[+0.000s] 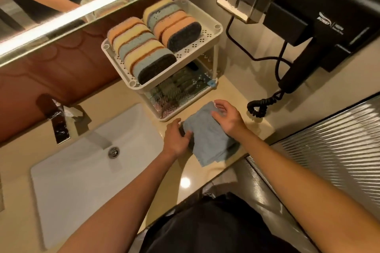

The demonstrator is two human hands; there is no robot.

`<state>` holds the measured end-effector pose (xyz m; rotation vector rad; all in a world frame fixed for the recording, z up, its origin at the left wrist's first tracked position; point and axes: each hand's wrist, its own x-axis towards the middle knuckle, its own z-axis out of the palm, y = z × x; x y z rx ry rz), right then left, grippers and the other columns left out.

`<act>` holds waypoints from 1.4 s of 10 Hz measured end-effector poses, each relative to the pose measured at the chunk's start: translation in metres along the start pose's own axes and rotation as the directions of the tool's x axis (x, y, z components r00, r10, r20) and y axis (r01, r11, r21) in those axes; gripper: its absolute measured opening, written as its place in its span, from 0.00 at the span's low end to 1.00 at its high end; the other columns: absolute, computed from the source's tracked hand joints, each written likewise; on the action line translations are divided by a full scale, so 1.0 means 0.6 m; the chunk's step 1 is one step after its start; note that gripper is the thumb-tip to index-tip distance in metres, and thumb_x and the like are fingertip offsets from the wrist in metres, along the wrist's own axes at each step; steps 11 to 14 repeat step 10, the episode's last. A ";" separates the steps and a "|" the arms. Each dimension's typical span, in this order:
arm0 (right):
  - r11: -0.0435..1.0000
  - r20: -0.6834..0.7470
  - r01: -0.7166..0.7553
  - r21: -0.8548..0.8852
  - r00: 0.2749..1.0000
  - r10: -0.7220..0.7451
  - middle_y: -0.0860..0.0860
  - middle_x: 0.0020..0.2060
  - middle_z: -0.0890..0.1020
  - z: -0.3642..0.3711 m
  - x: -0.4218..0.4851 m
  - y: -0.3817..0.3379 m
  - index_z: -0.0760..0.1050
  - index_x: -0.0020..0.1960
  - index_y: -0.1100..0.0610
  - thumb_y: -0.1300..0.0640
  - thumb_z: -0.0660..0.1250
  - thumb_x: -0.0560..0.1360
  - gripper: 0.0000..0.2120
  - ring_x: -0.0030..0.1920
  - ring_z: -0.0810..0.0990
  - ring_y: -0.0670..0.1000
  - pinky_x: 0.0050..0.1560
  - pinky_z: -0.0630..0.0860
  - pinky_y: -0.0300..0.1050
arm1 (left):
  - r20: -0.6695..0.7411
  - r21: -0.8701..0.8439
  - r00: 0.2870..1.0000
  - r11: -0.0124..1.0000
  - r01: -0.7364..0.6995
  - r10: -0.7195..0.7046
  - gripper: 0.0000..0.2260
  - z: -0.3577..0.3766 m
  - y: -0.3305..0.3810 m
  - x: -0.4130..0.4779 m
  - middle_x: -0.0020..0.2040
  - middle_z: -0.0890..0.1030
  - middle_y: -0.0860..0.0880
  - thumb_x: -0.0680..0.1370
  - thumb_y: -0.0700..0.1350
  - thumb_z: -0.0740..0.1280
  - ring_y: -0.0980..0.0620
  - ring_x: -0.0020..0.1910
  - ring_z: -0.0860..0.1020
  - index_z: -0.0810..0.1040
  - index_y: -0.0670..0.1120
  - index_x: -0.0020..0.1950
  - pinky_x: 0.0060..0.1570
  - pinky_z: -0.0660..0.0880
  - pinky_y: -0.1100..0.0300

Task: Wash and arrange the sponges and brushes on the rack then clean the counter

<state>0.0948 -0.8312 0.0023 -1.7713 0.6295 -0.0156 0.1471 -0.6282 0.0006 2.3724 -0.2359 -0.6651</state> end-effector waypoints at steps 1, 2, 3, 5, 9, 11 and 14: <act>0.985 0.087 0.108 -0.138 0.991 -0.097 0.55 0.68 0.75 -0.006 -0.009 0.017 0.71 0.72 0.59 0.66 0.66 0.78 0.22 0.70 0.73 0.53 0.71 0.68 0.43 | 0.025 0.251 0.987 0.955 -0.158 0.157 0.33 0.014 -0.004 -0.008 0.73 0.69 0.43 0.74 0.61 0.65 0.40 0.70 0.68 0.67 0.47 0.76 0.67 0.67 0.48; 0.957 0.271 0.145 -0.252 0.960 -0.074 0.56 0.69 0.75 -0.002 -0.016 0.027 0.71 0.72 0.60 0.65 0.68 0.77 0.23 0.71 0.72 0.55 0.72 0.68 0.46 | 0.204 0.356 0.958 0.896 -0.267 0.204 0.41 0.040 -0.001 -0.016 0.78 0.61 0.44 0.69 0.71 0.59 0.41 0.76 0.60 0.66 0.49 0.77 0.73 0.60 0.46; 0.886 0.358 0.203 -0.417 0.933 -0.046 0.56 0.74 0.68 0.007 -0.011 0.042 0.68 0.75 0.59 0.61 0.71 0.76 0.29 0.75 0.66 0.56 0.76 0.62 0.52 | 0.200 0.483 0.956 0.827 -0.287 0.215 0.49 0.068 -0.005 -0.018 0.80 0.57 0.41 0.67 0.79 0.51 0.39 0.77 0.56 0.64 0.48 0.78 0.73 0.54 0.44; 0.658 0.520 0.403 -0.636 0.854 -0.020 0.55 0.82 0.45 0.015 -0.016 0.077 0.52 0.82 0.54 0.45 0.72 0.75 0.44 0.82 0.43 0.54 0.81 0.46 0.51 | 0.207 0.596 0.969 0.769 -0.233 0.134 0.50 0.095 -0.007 -0.016 0.82 0.40 0.41 0.75 0.73 0.59 0.37 0.80 0.39 0.43 0.44 0.83 0.76 0.41 0.37; 0.499 0.472 0.302 -0.812 0.843 0.258 0.52 0.81 0.40 0.034 -0.001 0.016 0.43 0.82 0.51 0.46 0.62 0.81 0.39 0.82 0.40 0.53 0.81 0.45 0.52 | 0.369 0.602 0.929 0.753 -0.265 0.031 0.49 0.049 0.036 0.009 0.83 0.44 0.45 0.74 0.67 0.68 0.39 0.81 0.42 0.43 0.49 0.83 0.75 0.45 0.32; 0.565 0.435 0.266 -0.781 0.881 0.187 0.56 0.81 0.53 0.051 0.001 0.002 0.54 0.81 0.56 0.48 0.61 0.82 0.32 0.81 0.52 0.56 0.80 0.50 0.50 | 0.398 0.481 0.908 0.813 -0.328 0.131 0.43 0.006 0.014 0.016 0.81 0.56 0.45 0.75 0.63 0.70 0.43 0.79 0.55 0.54 0.49 0.82 0.76 0.55 0.41; 0.565 0.435 0.266 -0.781 0.881 0.187 0.56 0.81 0.53 0.051 0.001 0.002 0.54 0.81 0.56 0.48 0.61 0.82 0.32 0.81 0.52 0.56 0.80 0.50 0.50 | 0.398 0.481 0.908 0.813 -0.328 0.131 0.43 0.006 0.014 0.016 0.81 0.56 0.45 0.75 0.63 0.70 0.43 0.79 0.55 0.54 0.49 0.82 0.76 0.55 0.41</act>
